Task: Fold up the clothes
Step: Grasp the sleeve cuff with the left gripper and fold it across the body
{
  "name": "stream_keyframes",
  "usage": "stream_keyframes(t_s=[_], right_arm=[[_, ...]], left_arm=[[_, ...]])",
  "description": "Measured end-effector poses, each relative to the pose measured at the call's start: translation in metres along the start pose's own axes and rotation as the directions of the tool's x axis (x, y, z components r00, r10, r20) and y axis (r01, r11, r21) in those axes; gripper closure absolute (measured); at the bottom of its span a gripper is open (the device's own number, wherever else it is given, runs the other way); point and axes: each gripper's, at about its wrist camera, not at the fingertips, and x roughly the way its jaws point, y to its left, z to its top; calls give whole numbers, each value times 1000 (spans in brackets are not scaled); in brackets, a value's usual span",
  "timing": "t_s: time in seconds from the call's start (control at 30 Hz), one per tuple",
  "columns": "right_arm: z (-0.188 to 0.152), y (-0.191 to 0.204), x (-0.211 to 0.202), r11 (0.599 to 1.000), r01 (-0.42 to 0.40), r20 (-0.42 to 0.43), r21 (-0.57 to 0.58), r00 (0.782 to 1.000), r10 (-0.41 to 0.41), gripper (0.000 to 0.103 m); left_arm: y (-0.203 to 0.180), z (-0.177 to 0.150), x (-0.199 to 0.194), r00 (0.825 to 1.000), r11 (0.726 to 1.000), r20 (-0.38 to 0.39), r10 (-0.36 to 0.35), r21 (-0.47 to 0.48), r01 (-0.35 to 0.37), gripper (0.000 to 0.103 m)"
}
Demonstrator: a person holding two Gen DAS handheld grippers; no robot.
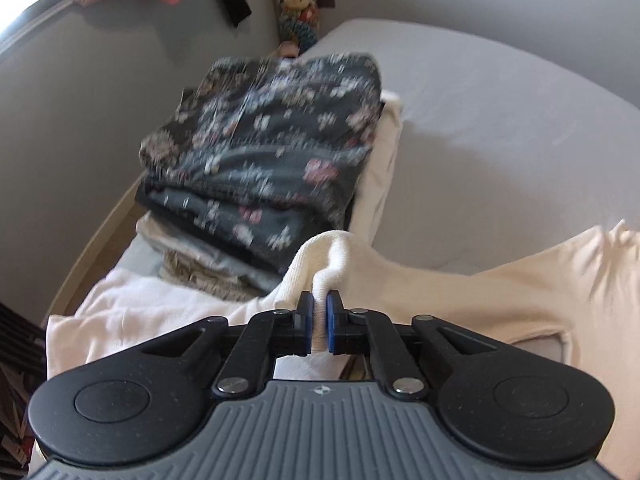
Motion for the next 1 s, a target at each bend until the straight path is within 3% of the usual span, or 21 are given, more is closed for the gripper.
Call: stream_keyframes(t_s=[0.17, 0.3, 0.43, 0.6, 0.73, 0.83, 1.0], right_arm=[[3, 1, -4, 1000, -8, 26, -7, 1000, 8, 54], [9, -2, -5, 999, 37, 57, -13, 998, -36, 54], [20, -5, -4, 988, 139, 100, -62, 986, -132, 54], [40, 4, 8, 960, 222, 179, -172, 965, -192, 54], [53, -4, 9, 965, 215, 205, -149, 962, -182, 51], [64, -21, 9, 968, 237, 215, -87, 953, -214, 51], [81, -43, 13, 958, 284, 240, -24, 932, -270, 52]], left_arm=[[-36, 30, -53, 985, 996, 153, -82, 28, 79, 96], [-88, 51, -99, 948, 978, 240, -208, 82, 193, 96], [-154, 60, -135, 899, 936, 264, -349, 151, 318, 96], [-240, 54, -151, 829, 852, 209, -518, 204, 481, 96], [-308, 35, -139, 785, 785, 133, -605, 259, 562, 96], [-357, 18, -115, 769, 751, 74, -635, 290, 593, 96], [-426, -11, -55, 767, 722, -55, -639, 301, 623, 96]])
